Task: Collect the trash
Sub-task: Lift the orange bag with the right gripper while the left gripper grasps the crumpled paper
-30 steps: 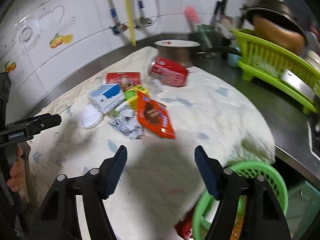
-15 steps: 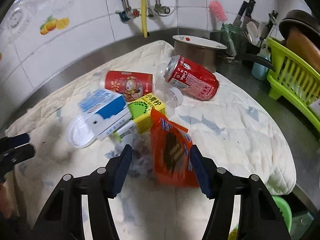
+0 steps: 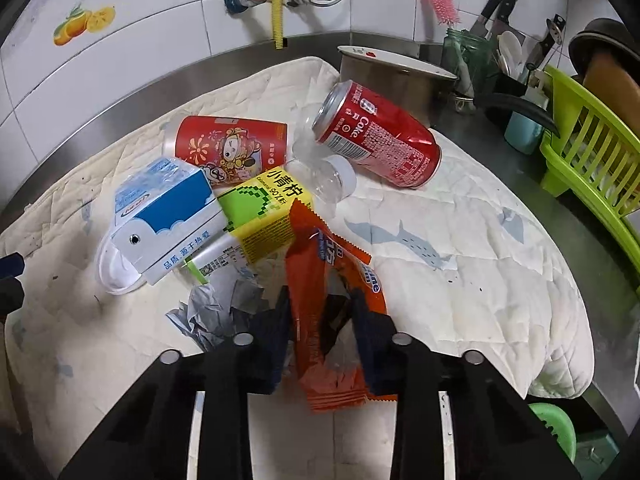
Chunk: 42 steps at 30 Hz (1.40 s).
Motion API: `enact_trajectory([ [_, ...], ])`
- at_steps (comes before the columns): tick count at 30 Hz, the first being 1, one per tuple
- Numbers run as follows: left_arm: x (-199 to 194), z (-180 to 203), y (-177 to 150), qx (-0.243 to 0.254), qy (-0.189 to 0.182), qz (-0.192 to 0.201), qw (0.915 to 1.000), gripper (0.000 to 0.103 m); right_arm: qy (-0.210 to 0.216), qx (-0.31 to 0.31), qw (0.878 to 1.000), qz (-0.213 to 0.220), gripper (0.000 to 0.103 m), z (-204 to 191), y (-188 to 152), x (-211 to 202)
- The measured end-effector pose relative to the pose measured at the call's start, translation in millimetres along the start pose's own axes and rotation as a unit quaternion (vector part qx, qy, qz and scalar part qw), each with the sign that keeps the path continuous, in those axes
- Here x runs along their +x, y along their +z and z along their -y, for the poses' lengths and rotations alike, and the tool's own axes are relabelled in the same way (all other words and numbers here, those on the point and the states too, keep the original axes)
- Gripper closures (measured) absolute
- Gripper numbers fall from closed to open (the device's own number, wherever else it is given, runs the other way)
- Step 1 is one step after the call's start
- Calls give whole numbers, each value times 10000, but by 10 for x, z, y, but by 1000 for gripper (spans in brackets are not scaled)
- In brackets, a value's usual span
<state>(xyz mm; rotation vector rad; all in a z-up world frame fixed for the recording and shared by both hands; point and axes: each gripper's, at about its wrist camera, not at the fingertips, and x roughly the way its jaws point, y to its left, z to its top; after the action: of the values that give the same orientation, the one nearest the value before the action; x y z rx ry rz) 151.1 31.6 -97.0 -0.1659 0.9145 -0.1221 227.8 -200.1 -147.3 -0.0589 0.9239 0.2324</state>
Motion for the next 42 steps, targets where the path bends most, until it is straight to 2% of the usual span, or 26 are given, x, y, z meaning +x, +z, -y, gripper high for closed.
enact_trajectory([
  [5, 9, 27, -1, 8, -15, -17, 10000, 25, 37, 24, 10000, 72, 93, 23, -8, -65],
  [8, 29, 51, -15, 39, -27, -49, 10000, 25, 68, 82, 9999, 108, 95, 55, -17, -109],
  [16, 111, 217, -68, 240, -164, -152, 9995, 25, 158, 258, 9989, 353, 96, 133, -51, -393],
  [26, 300, 742, -124, 721, -587, -292, 9952, 26, 99, 614, 9957, 691, 96, 399, -314, -932],
  [32, 427, 1169, -176, 1278, -766, -261, 9885, 35, 15, 840, 9936, 759, 96, 557, -552, -1162],
  [34, 519, 1279, -187, 1437, -743, -299, 9864, 38, -23, 904, 9929, 768, 96, 611, -630, -1224],
  [36, 604, 1344, -186, 1551, -711, -338, 9847, 46, -57, 979, 9921, 785, 96, 664, -699, -1285],
  [42, 787, 1455, -165, 1756, -536, -335, 9824, 49, -188, 1216, 9892, 797, 96, 820, -934, -1472],
])
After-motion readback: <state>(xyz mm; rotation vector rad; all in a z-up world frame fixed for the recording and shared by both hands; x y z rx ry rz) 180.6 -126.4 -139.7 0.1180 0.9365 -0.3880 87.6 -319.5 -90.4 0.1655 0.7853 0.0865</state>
